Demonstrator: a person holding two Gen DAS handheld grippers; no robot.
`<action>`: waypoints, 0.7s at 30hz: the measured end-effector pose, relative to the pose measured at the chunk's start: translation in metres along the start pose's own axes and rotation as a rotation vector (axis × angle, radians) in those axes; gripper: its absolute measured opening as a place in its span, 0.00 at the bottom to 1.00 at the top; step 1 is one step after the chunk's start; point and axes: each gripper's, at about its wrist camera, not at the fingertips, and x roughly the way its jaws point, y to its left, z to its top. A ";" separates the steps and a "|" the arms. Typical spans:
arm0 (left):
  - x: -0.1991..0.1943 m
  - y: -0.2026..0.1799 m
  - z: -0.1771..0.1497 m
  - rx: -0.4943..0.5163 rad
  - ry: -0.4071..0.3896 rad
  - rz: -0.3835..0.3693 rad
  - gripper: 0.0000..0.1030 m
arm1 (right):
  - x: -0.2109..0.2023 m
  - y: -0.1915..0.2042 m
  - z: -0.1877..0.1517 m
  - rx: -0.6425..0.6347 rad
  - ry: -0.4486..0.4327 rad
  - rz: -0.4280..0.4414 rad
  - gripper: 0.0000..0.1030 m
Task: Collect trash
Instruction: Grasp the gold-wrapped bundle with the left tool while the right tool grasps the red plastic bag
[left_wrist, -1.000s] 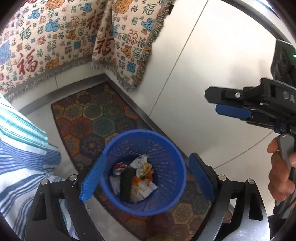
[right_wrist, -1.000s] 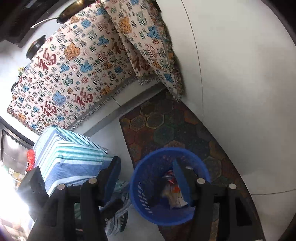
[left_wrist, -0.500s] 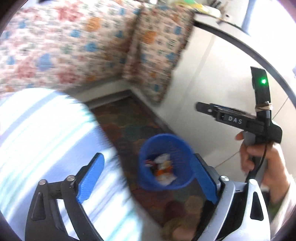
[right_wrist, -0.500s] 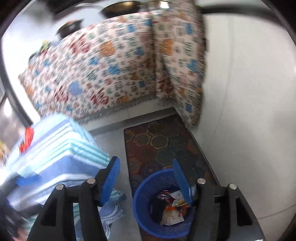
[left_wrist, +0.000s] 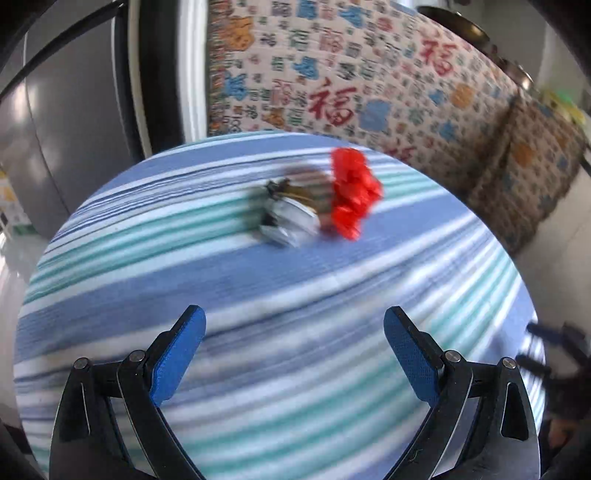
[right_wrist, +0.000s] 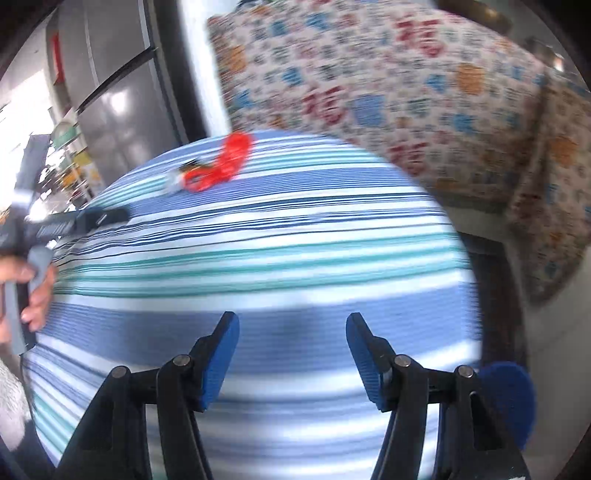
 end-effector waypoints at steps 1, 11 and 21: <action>0.007 0.007 0.004 -0.008 -0.001 -0.011 0.95 | 0.010 0.011 0.002 -0.005 0.012 0.005 0.60; 0.066 0.012 0.072 -0.078 -0.004 -0.067 0.94 | 0.037 0.052 -0.004 -0.084 0.016 -0.060 0.65; 0.088 0.014 0.068 -0.027 0.012 -0.067 0.48 | 0.038 0.051 0.026 -0.116 0.128 0.054 0.67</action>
